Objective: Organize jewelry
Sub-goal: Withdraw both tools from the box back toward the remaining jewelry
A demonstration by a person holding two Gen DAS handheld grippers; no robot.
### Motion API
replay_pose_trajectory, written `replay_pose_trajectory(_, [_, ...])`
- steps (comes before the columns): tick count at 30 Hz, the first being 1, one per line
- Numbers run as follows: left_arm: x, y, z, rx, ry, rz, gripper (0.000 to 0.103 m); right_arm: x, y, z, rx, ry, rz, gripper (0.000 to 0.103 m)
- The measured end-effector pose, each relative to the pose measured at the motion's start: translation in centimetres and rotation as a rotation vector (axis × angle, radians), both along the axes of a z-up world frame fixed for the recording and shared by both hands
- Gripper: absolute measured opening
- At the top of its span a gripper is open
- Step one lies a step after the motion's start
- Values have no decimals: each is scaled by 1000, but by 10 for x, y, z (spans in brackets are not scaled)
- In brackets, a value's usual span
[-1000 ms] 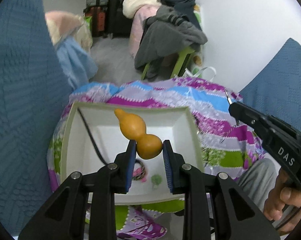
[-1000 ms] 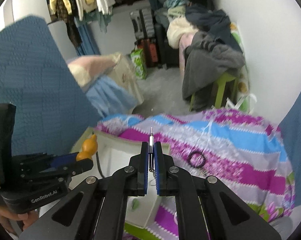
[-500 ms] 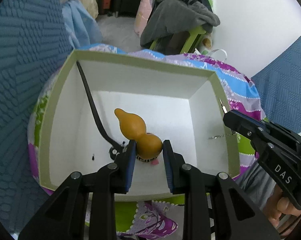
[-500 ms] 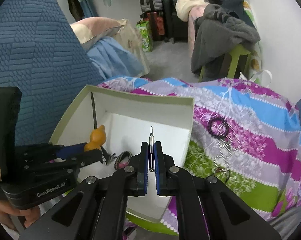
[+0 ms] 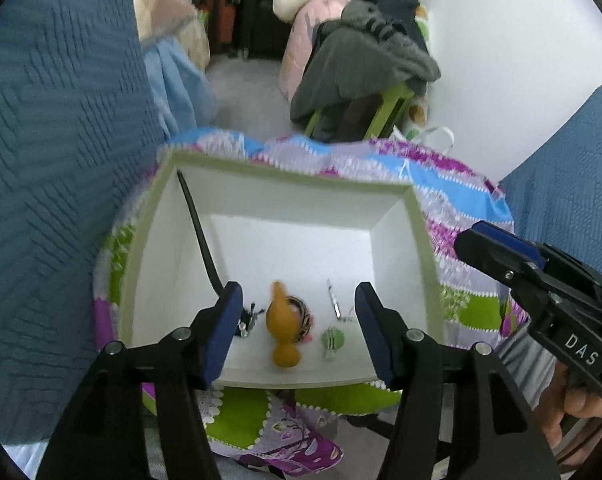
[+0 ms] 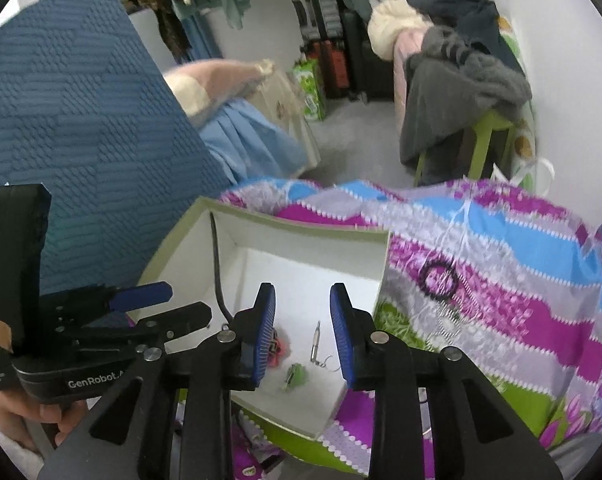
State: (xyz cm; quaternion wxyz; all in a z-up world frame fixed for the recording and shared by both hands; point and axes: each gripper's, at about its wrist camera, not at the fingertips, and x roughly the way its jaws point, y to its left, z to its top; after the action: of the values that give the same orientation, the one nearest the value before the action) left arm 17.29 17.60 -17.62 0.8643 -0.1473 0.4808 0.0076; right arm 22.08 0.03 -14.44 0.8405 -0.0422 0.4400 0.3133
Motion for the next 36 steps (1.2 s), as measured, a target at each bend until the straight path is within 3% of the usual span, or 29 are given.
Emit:
replay_pose_trajectory(9, [-13,-28,45,-19,-123,26,59,-6,-40,50,40,-114,9,27])
replay_pose_trajectory(16, [-20,-60,54,-57,-177,25,59,-8,-71,59,40,-158,1,27])
replay_pose_trajectory(26, [-31,-111,25,-156,-176,10,59,-2,-129,18,8,-107,-47,26])
replay_pose_trajectory(36, [-35,-148,-18,-151,-134,-53,59,10,-149,-54,-15,18,6,26])
